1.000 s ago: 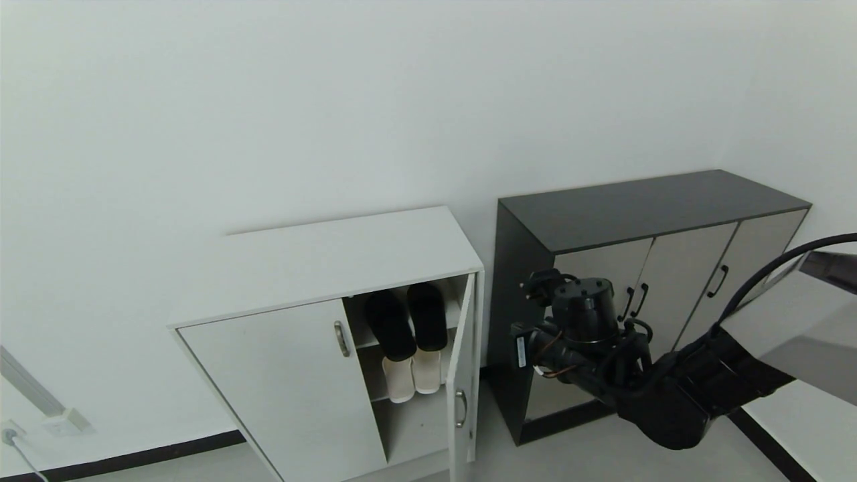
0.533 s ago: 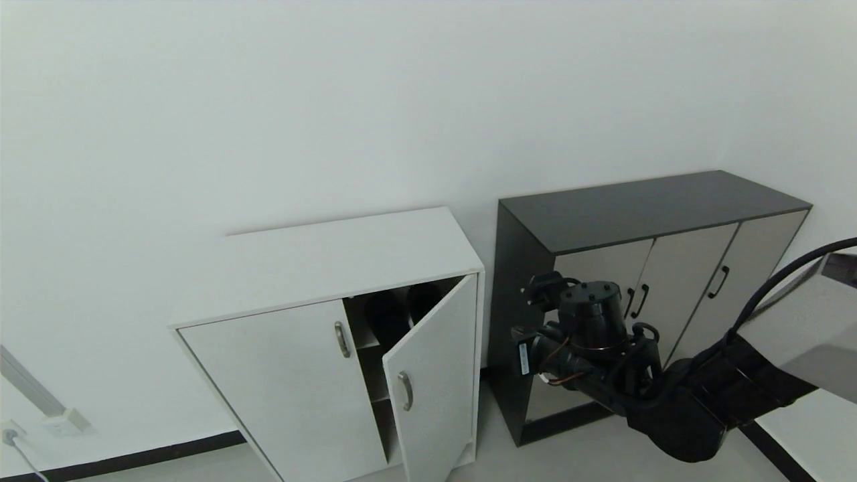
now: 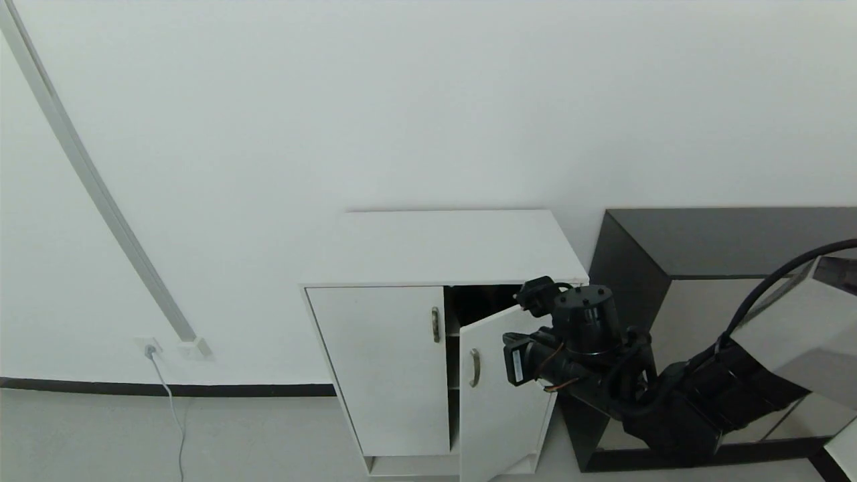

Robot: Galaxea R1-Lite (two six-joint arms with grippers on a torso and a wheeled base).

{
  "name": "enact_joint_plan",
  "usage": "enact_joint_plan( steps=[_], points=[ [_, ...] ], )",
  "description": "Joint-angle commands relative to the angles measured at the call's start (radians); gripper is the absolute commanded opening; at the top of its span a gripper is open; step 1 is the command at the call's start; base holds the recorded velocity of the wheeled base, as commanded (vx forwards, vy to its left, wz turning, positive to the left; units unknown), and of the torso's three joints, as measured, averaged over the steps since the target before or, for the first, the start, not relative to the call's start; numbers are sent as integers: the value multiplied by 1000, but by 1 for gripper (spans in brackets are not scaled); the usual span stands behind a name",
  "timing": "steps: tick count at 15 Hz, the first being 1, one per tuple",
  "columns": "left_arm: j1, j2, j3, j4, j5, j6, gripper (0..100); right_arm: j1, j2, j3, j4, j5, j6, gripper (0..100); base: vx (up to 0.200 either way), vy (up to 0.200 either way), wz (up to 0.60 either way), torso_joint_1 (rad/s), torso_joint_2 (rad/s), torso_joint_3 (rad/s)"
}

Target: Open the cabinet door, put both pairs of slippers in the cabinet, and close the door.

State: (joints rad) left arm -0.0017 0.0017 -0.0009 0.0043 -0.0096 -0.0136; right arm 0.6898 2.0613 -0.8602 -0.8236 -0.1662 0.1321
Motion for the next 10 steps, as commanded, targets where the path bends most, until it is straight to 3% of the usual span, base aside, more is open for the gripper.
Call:
enact_joint_plan(
  steps=[1, 4, 8, 10],
  points=[
    [0, 0, 1, 0, 0, 0, 0, -1, 2, 1, -2, 1, 0, 0, 0, 0, 0, 0, 0, 0],
    [0, 0, -1, 0, 0, 0, 0, -1, -1, 17, -11, 16, 0, 0, 0, 0, 0, 0, 0, 0],
    [0, 0, 1, 0, 2, 1, 0, -4, -4, 208, -242, 146, -60, 0, 0, 0, 0, 0, 0, 0],
    [0, 0, 1, 0, 0, 1, 0, -3, -4, 282, -302, 151, -60, 0, 0, 0, 0, 0, 0, 0]
  ],
)
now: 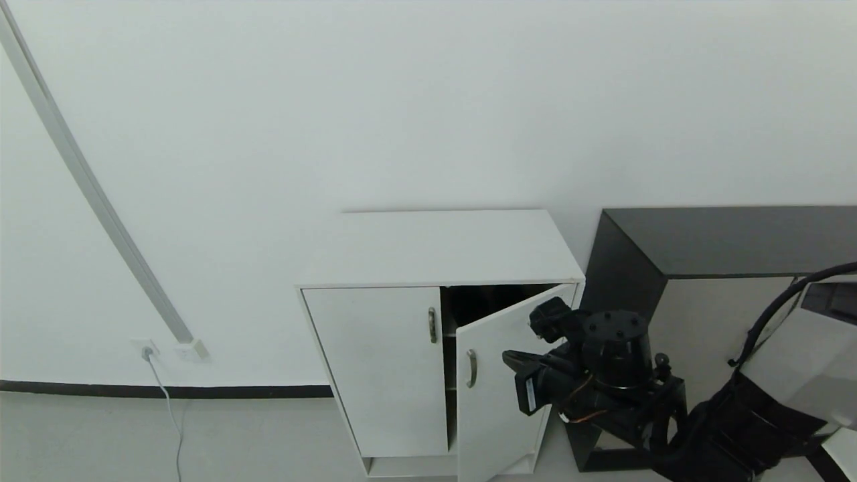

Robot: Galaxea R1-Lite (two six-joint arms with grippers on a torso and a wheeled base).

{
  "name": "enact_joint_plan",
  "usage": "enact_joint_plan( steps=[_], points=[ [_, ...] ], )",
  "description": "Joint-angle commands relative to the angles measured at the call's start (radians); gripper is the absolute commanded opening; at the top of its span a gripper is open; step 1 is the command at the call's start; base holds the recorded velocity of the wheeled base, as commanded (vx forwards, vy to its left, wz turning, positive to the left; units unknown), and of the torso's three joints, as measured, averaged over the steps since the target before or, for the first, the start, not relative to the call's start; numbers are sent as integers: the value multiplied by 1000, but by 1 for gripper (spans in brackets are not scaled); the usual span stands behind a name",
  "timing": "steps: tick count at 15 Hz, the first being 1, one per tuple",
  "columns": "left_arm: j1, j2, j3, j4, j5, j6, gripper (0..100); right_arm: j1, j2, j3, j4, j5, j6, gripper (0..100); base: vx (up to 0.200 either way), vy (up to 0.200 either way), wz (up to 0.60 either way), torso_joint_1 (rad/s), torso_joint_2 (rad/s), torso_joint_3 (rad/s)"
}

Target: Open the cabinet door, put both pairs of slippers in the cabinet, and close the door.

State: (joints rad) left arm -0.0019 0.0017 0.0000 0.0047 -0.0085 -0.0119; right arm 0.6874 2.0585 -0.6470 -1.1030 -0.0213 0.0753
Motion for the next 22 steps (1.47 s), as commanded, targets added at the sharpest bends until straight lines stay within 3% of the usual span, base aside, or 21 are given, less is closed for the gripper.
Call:
enact_joint_plan(
  steps=[1, 5, 10, 22],
  points=[
    [0, 0, 0, 0, -1, 0, 0, 3, -1, 107, -48, 9, -5, 0, 0, 0, 0, 0, 0, 0],
    [0, 0, -2, 1, -1, 1, 0, 4, 6, 225, -158, 15, -3, 0, 150, 0, 0, -7, -2, -1],
    [0, 0, -2, 0, 1, -2, 0, 3, 74, 241, -232, 15, -3, 0, 80, 0, 0, 4, 2, 1],
    [0, 0, -2, 0, -1, -3, 0, -40, 292, -10, -230, 14, 1, 0, 0, 0, 0, 0, 0, 0]
  ],
)
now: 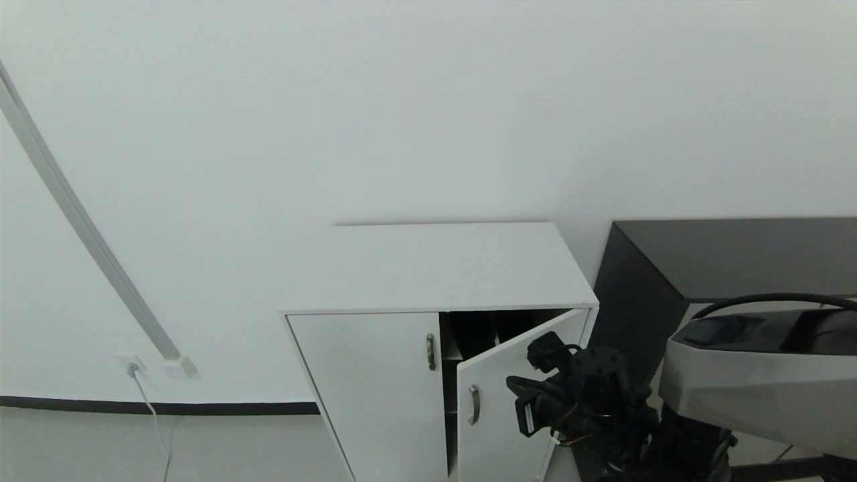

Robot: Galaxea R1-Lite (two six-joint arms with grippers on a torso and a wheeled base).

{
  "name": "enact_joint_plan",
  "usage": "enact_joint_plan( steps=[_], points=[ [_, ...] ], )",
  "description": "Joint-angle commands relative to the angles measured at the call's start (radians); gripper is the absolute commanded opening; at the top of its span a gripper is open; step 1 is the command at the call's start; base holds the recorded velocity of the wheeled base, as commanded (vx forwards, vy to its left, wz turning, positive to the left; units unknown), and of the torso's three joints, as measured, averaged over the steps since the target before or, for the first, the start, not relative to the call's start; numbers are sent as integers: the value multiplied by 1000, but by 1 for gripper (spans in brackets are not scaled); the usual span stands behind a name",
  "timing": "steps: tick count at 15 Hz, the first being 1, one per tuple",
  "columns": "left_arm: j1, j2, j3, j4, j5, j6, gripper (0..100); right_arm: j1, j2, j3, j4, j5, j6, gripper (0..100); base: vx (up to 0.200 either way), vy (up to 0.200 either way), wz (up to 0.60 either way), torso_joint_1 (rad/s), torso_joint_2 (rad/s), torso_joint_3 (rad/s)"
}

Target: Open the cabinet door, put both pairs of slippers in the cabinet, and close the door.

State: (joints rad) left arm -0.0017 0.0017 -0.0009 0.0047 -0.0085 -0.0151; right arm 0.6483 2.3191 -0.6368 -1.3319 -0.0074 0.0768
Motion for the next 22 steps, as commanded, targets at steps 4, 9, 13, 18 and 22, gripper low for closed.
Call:
enact_joint_plan(
  steps=[4, 9, 13, 18, 22],
  points=[
    [0, 0, -1, 0, -1, 0, 0, -16, 55, -95, 54, 0, 0, 0, 0, 0, 0, 0, 0, 0],
    [0, 0, 1, 0, 1, 0, 0, -30, 66, -175, 122, 0, 0, 0, 0, 0, 0, 0, 0, 0],
    [0, 0, 1, 0, 1, 0, 0, -41, 68, -253, 180, -3, 0, 0, 0, 0, 0, 0, 0, 0],
    [0, 0, 1, 0, 1, 0, 0, -50, 68, -305, 224, -6, 0, 0, 0, 0, 0, 0, 0, 0],
    [0, 0, 1, 0, 1, 0, 0, -61, 68, -353, 275, -9, -6, 0, 0, 0, 0, 0, 0, 0]
  ],
)
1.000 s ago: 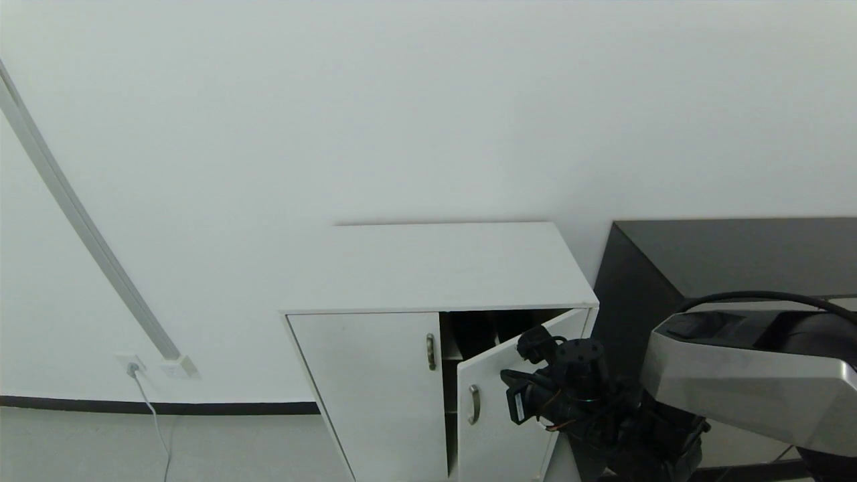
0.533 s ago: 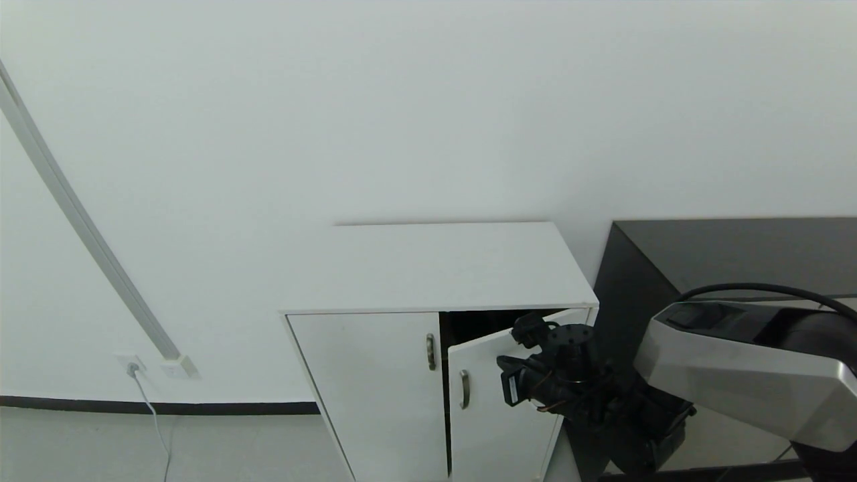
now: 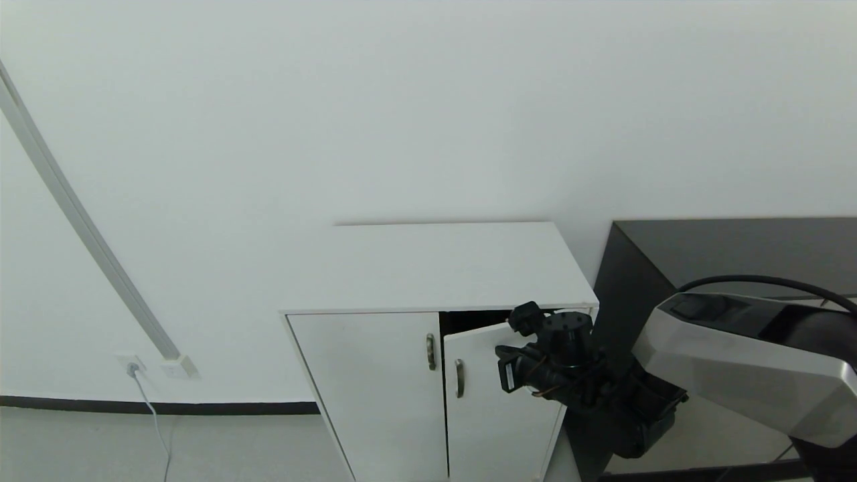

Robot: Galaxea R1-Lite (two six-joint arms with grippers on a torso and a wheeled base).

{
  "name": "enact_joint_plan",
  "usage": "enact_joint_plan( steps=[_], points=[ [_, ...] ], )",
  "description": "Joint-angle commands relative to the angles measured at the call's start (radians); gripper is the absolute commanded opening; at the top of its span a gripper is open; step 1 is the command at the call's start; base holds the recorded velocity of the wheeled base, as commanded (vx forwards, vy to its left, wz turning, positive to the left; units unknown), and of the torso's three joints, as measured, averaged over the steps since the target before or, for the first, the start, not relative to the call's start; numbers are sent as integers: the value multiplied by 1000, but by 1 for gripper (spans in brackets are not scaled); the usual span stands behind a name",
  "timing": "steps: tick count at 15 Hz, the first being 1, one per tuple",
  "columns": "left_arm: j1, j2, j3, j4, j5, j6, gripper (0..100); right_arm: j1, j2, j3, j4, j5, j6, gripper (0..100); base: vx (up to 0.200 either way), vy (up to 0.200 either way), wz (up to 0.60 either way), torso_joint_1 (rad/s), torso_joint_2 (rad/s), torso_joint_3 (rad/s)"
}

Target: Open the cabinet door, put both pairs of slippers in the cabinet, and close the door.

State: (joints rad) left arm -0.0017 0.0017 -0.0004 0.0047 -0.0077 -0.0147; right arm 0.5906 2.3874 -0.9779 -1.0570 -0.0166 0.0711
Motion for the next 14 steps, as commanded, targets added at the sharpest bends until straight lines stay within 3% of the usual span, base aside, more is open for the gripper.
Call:
enact_joint_plan(
  steps=[1, 14],
  points=[
    [0, 0, 0, 0, 0, -1, 0, -11, -1, -27, 12, 0, -1, 0, 0, 0, 0, 0, 0, 0],
    [0, 0, 0, 0, 0, -1, 0, -43, 6, -154, 126, 0, -2, 0, 0, 0, 0, 0, 0, 0]
  ],
)
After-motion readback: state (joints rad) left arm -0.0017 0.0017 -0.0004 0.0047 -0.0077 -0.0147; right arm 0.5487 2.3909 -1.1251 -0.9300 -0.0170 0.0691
